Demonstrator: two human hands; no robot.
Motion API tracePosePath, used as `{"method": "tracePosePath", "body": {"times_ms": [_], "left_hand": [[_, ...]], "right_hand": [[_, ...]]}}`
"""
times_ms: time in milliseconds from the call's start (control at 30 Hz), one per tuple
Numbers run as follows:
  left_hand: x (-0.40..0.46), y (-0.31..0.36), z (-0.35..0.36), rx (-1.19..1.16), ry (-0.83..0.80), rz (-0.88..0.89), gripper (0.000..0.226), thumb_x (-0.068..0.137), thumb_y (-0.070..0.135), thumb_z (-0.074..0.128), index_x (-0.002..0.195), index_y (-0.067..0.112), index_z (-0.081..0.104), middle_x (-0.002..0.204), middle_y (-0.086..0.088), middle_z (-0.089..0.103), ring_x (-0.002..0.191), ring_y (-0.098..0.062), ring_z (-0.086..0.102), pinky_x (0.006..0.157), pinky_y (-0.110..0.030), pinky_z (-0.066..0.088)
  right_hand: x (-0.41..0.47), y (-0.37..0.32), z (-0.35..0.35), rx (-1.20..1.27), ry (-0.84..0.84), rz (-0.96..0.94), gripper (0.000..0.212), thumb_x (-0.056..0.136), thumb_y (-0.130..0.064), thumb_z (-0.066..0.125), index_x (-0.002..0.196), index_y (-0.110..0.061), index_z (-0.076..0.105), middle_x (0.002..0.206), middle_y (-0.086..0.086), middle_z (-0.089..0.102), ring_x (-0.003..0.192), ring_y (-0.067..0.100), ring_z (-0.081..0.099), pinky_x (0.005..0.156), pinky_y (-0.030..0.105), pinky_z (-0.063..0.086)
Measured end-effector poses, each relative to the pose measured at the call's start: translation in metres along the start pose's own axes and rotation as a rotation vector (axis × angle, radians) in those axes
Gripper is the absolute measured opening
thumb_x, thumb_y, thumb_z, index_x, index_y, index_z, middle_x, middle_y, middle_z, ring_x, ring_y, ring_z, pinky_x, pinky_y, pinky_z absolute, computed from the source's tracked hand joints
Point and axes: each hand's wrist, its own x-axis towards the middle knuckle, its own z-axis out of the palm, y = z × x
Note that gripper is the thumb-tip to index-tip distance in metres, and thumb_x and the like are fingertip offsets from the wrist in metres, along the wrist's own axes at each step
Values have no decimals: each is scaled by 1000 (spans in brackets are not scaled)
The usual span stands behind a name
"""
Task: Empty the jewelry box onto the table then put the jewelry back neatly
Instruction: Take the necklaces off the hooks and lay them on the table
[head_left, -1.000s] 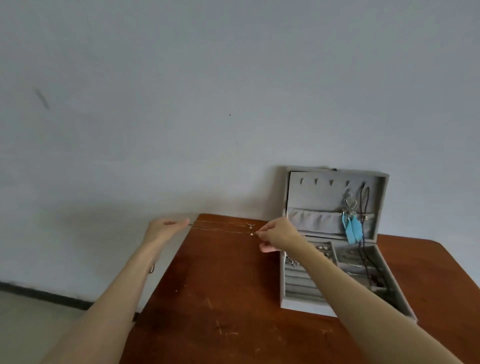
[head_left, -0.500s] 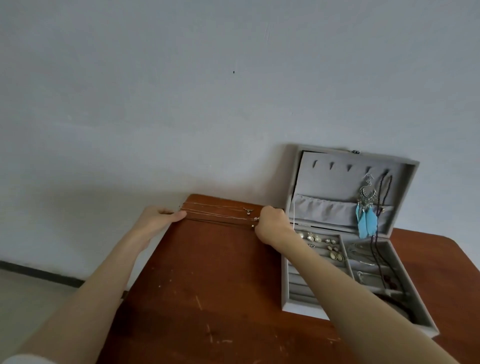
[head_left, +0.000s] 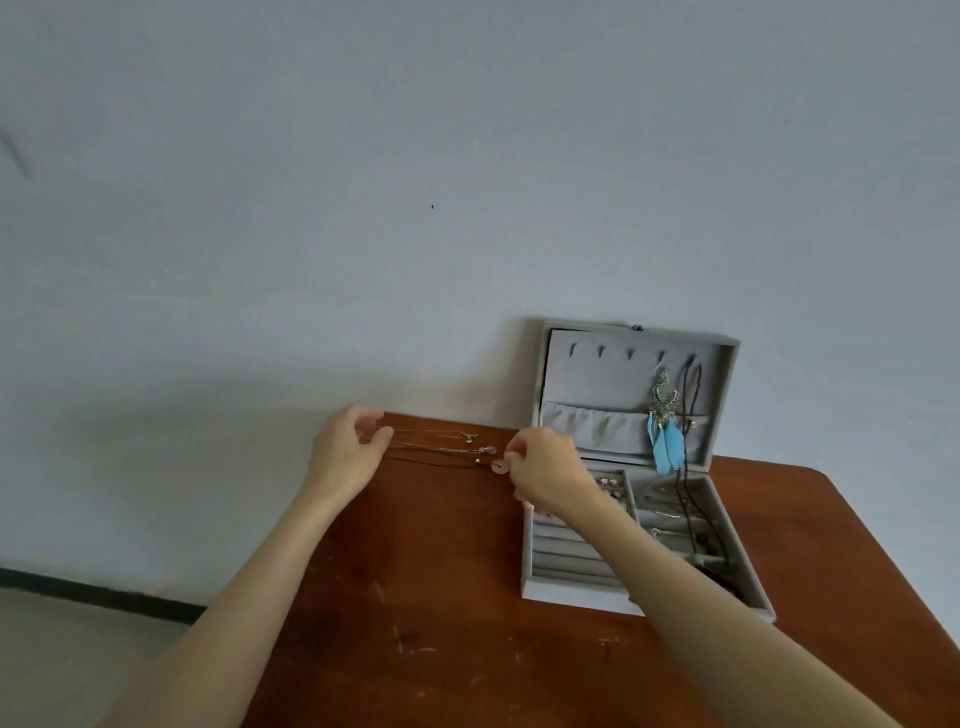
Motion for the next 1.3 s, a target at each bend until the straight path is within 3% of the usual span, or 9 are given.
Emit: {"method": "tracePosePath", "body": {"times_ms": [300,467,567,733,833,933,1033,1167,1300], "left_hand": [[-53,88,46,-118,-185,240,18,91,15,55,107,17,63,102,5,62,94,-7,56,67,-7,39],[-60,124,86,-118,-270,295,18,91,14,54,107,17,62,102,7,61,95,-6,55,70,-6,38],[-58,140,110,-100,-315,333,20,91,15,54,109,18,62,105,8,61,98,-4,54,70,-4,37],[-43,158,144,-39,-325,385,25,92,13,51,116,15,61,114,2,61,99,-4,53,83,-12,35],[-33,157,154,28,-287,412,30,92,12,50,122,11,58,115,-4,59,104,-12,55,85,-14,36],[-28,154,162,92,-233,445,31,92,13,49,122,10,58,112,-9,60,106,-22,54,91,-28,42],[-26,153,165,80,-238,436,30,92,13,49,120,10,60,111,-10,61,105,-23,54,88,-26,39],[-24,157,163,28,-260,395,28,93,13,49,118,12,61,113,-7,60,96,-13,52,76,-10,31],[-24,170,159,-66,-292,348,25,92,14,51,114,15,63,112,-1,62,89,-4,51,70,-4,34]], "right_hand": [[-44,68,-68,104,116,15,25,94,-17,47,99,-4,67,95,13,71,88,25,66,84,37,54],[-39,106,-99,90,213,52,24,90,-18,48,89,-8,70,89,10,72,87,27,66,84,36,52],[-24,123,-112,163,300,111,20,90,-20,49,96,-13,68,92,12,72,85,29,66,81,37,53],[7,132,-125,162,472,153,29,93,-22,47,114,-10,63,106,13,67,101,31,60,83,33,46],[24,130,-121,93,509,212,29,92,-28,46,103,-9,65,100,14,68,95,34,61,80,36,50],[35,128,-116,60,470,246,31,91,-31,48,89,-5,64,91,15,67,87,35,61,71,33,47],[35,128,-117,185,496,227,25,87,-23,48,76,-8,64,79,14,67,78,34,64,68,33,50],[34,127,-133,444,616,110,19,88,-18,50,87,-9,67,74,5,62,71,22,56,66,29,43],[34,116,-159,722,564,33,10,85,-14,57,78,-14,65,61,-3,55,58,12,46,61,28,39]]}}
